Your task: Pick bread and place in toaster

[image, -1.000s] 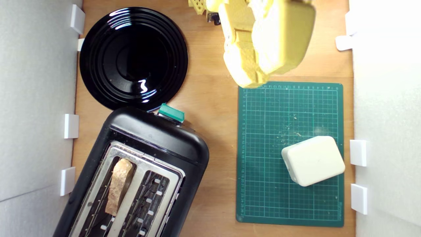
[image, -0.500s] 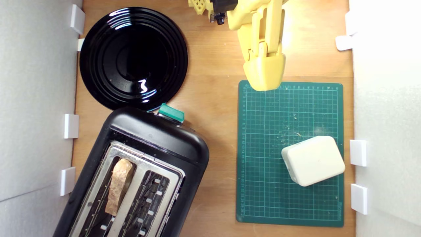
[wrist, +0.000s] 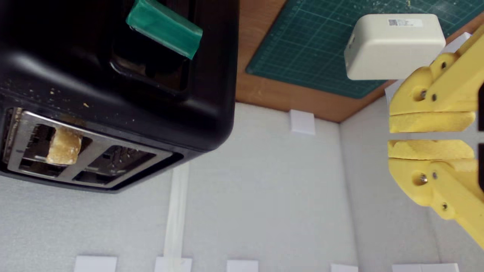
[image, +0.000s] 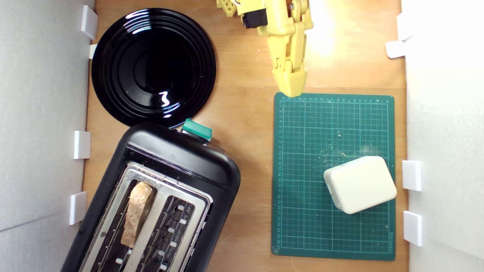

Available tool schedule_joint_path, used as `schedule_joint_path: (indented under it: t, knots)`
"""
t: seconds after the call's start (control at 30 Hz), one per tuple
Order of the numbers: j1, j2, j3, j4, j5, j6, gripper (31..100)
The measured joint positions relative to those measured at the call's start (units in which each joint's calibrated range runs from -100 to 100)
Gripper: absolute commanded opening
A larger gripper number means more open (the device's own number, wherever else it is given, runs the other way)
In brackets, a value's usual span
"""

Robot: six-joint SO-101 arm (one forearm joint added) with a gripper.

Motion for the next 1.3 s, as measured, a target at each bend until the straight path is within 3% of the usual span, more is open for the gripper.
schedule_joint_path:
  t: [0.43, 0.97, 1.23, 1.3]
  knots:
    - [-0.2, -15.5, 21.9, 0.0, -0.2, 0.1, 47.8]
    - [-1.6, -21.1, 40.4, 0.1, -0.3, 0.1, 47.7]
    - [-1.5, -34.1, 55.6, 0.0, -0.3, 6.1, 47.7]
    - [-1.5, -32.4, 56.7, 0.0, -0.3, 6.9, 47.7]
